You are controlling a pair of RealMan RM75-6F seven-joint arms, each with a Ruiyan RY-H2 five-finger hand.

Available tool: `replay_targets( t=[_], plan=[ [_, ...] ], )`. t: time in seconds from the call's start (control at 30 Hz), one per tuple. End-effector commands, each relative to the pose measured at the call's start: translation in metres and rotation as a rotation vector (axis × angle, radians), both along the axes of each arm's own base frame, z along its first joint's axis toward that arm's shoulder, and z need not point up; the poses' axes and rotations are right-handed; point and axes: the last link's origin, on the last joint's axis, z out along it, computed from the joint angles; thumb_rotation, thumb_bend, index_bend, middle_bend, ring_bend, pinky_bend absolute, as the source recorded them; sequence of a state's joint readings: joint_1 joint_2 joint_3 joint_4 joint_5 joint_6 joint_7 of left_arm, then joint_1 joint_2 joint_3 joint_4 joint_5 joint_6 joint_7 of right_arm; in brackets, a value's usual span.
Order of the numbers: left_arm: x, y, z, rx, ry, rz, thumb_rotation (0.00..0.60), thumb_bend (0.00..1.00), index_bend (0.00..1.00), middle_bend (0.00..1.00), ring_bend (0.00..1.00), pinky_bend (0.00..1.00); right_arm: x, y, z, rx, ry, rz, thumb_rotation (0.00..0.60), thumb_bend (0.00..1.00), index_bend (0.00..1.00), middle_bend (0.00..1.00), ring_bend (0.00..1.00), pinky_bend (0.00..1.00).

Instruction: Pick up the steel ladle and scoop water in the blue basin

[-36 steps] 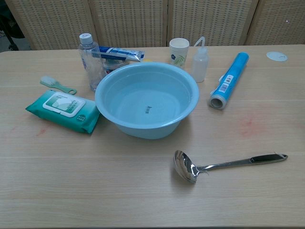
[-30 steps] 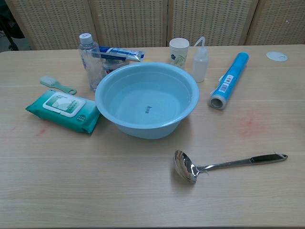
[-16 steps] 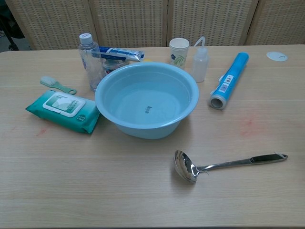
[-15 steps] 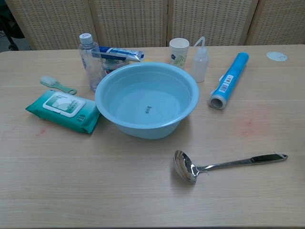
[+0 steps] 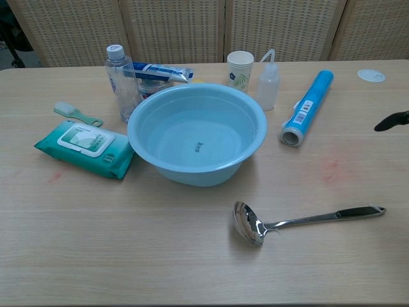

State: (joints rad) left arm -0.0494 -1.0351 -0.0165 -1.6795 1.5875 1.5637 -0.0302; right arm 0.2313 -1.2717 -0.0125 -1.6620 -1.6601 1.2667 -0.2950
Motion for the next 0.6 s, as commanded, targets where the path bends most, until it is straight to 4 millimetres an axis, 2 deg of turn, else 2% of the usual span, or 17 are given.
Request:
replay_targets(
  t=[0.03, 0.47, 0.6],
  plan=[
    [0.0, 0.001, -0.001, -0.003, 0.003, 0.002, 0.6, 0.0, 0.0, 0.0, 0.0, 0.04, 0.006, -0.011, -0.017, 0.035, 0.041, -0.015, 0.6, 0.0, 0.22, 0.77, 0.9, 1.0],
    [-0.001, 0.002, 0.0, 0.0, -0.003, 0.011, 0.6, 0.0, 0.0, 0.0, 0.0, 0.04, 0.022, -0.02, -0.059, 0.072, 0.135, -0.053, 0.6, 0.0, 0.4, 0.81, 0.92, 1.0],
    [-0.001, 0.002, 0.0, -0.001, -0.003, 0.012, 0.6, 0.0, 0.0, 0.0, 0.0, 0.04, 0.023, -0.02, -0.069, 0.082, 0.159, -0.108, 0.6, 0.05, 0.42, 0.82, 0.92, 1.0]
  ],
)
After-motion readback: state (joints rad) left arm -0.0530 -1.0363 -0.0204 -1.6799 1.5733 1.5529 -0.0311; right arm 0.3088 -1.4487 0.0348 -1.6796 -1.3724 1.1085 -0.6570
